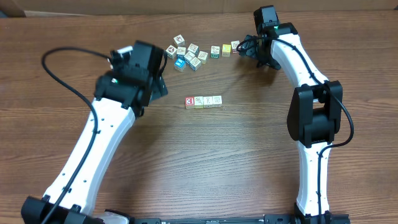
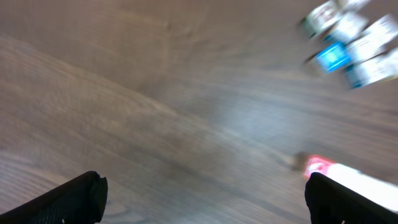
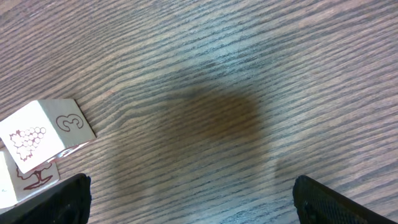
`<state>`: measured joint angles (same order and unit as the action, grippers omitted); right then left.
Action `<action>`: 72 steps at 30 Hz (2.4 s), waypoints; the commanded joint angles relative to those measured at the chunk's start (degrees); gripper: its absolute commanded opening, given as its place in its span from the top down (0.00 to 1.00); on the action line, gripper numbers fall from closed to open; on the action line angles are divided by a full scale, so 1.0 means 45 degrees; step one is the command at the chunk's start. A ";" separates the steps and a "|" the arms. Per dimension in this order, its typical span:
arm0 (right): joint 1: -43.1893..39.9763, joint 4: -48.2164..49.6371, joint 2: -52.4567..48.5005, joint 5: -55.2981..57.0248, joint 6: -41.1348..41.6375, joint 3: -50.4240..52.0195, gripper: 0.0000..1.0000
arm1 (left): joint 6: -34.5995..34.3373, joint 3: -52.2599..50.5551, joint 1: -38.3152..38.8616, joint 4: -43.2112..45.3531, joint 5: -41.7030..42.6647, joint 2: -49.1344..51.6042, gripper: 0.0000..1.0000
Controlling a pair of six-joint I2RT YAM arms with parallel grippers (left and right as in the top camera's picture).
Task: Form a horizontal line
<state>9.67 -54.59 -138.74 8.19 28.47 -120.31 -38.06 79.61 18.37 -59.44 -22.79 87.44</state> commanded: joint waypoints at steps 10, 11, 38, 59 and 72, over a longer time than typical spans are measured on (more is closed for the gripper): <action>-0.0024 0.0073 0.0185 0.0175 0.0005 0.0083 0.00 | -0.0311 -0.5260 -0.0340 0.4648 0.0612 -0.0044 0.00; -0.0024 0.0073 0.0185 0.0175 0.0005 0.0078 0.00 | -0.0306 -0.5746 -0.0340 0.5275 0.0651 -0.0049 0.00; -0.0024 0.0073 0.0185 0.0175 0.0005 0.0078 0.00 | 0.3900 -1.0656 -0.3279 1.0103 0.3517 -0.3813 0.00; -0.0024 0.0073 0.0185 0.0175 0.0005 0.0078 0.00 | 0.5051 -1.3843 -0.4522 1.3415 0.5226 -0.5226 0.00; -0.0024 0.0073 0.0185 0.0180 0.0005 0.0078 0.00 | 0.5683 -1.6912 -0.4561 1.7830 0.5212 -0.6824 0.00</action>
<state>9.69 -54.59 -138.74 8.21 28.47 -120.29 -14.28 6.26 -1.61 18.90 0.27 59.46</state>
